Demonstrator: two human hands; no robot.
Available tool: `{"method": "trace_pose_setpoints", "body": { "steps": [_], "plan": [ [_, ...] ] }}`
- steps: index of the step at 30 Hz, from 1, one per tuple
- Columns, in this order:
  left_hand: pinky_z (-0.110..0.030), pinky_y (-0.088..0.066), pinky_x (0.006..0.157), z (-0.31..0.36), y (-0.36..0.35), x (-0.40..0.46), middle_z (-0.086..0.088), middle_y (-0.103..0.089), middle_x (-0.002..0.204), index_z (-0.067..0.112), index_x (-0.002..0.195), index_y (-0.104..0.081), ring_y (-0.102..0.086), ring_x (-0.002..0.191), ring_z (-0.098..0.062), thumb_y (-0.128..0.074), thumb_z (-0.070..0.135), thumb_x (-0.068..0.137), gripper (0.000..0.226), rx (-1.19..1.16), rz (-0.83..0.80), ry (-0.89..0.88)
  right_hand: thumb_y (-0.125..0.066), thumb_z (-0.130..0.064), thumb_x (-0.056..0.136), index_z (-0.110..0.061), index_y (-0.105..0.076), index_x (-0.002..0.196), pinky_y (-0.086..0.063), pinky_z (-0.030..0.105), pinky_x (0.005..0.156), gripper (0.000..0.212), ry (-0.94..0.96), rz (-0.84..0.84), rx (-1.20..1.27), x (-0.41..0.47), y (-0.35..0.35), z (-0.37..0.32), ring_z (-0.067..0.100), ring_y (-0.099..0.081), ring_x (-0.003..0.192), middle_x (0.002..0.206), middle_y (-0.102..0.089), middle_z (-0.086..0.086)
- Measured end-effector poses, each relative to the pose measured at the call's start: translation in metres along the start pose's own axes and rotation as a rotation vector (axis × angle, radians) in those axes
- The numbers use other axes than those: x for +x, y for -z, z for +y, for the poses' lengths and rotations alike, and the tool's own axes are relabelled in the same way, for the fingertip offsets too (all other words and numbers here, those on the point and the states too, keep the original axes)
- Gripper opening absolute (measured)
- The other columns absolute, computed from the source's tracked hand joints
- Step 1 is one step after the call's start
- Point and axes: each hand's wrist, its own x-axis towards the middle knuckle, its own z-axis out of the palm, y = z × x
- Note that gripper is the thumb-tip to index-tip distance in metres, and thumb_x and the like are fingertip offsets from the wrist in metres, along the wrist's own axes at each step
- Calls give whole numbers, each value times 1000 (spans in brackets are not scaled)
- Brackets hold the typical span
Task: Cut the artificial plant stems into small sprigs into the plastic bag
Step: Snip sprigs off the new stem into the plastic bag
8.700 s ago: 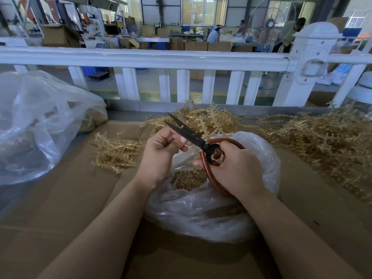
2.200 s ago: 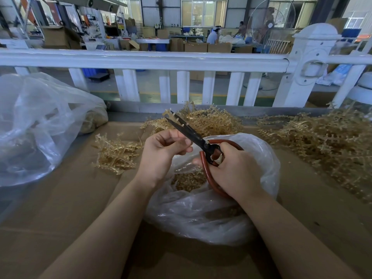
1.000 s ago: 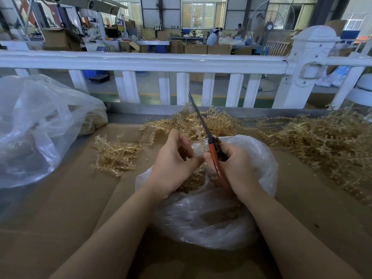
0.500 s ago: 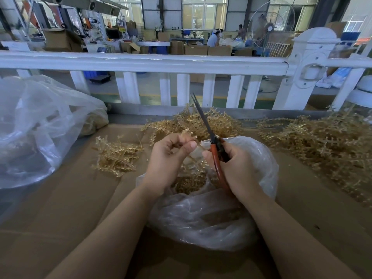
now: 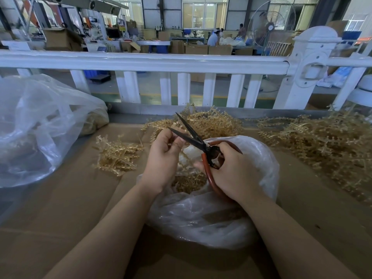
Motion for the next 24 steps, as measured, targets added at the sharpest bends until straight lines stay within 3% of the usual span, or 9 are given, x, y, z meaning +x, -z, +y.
{"method": "trace_pose_setpoints", "body": {
  "steps": [3,6,9,13,18,24],
  "plan": [
    [-15,-50,82,2,2,-1,-32,-59,111,-8,109,-58,-61,98,-24,-47,1,101,16,-4,4,-10,-57,-81,70,-27,-61,102,-40,10,63,63,-2,4,-28,1,0,-1,5,-59,80,89,-65,-14],
    [-12,-46,77,2,3,-3,-30,-59,106,-7,108,-58,-58,89,-12,-48,1,101,15,-18,-11,-23,-57,-80,70,-28,-61,101,-36,7,62,61,2,11,-31,-1,2,-1,4,-58,79,89,-64,-14],
    [-12,-48,73,-1,3,-3,-11,-65,96,-5,108,-59,-61,83,-1,-47,-1,100,15,-39,-15,-25,-56,-81,71,-27,-62,100,-39,8,62,61,12,10,-48,-1,2,-2,5,-60,81,89,-66,-13],
    [-14,-46,69,-4,5,0,8,-62,81,-5,106,-60,-57,74,-1,-48,-5,99,14,-67,-21,-28,-53,-86,68,-28,-63,97,-44,12,65,66,14,6,-52,-1,3,-4,4,-61,79,86,-67,-14],
    [-14,-46,69,-8,5,2,-7,-57,85,-7,109,-59,-53,73,-3,-48,-2,100,15,-89,-25,-40,-47,-89,65,-28,-66,95,-40,7,62,70,26,42,-32,-3,5,-6,1,-58,73,80,-65,-17],
    [-16,-44,67,-11,6,4,5,-56,75,5,98,-62,-51,69,-4,-48,-2,100,15,-178,-52,12,-43,-92,66,-28,-66,91,-37,6,59,72,41,48,-39,-3,5,-6,-3,-55,67,76,-63,-17]
  ]
}}
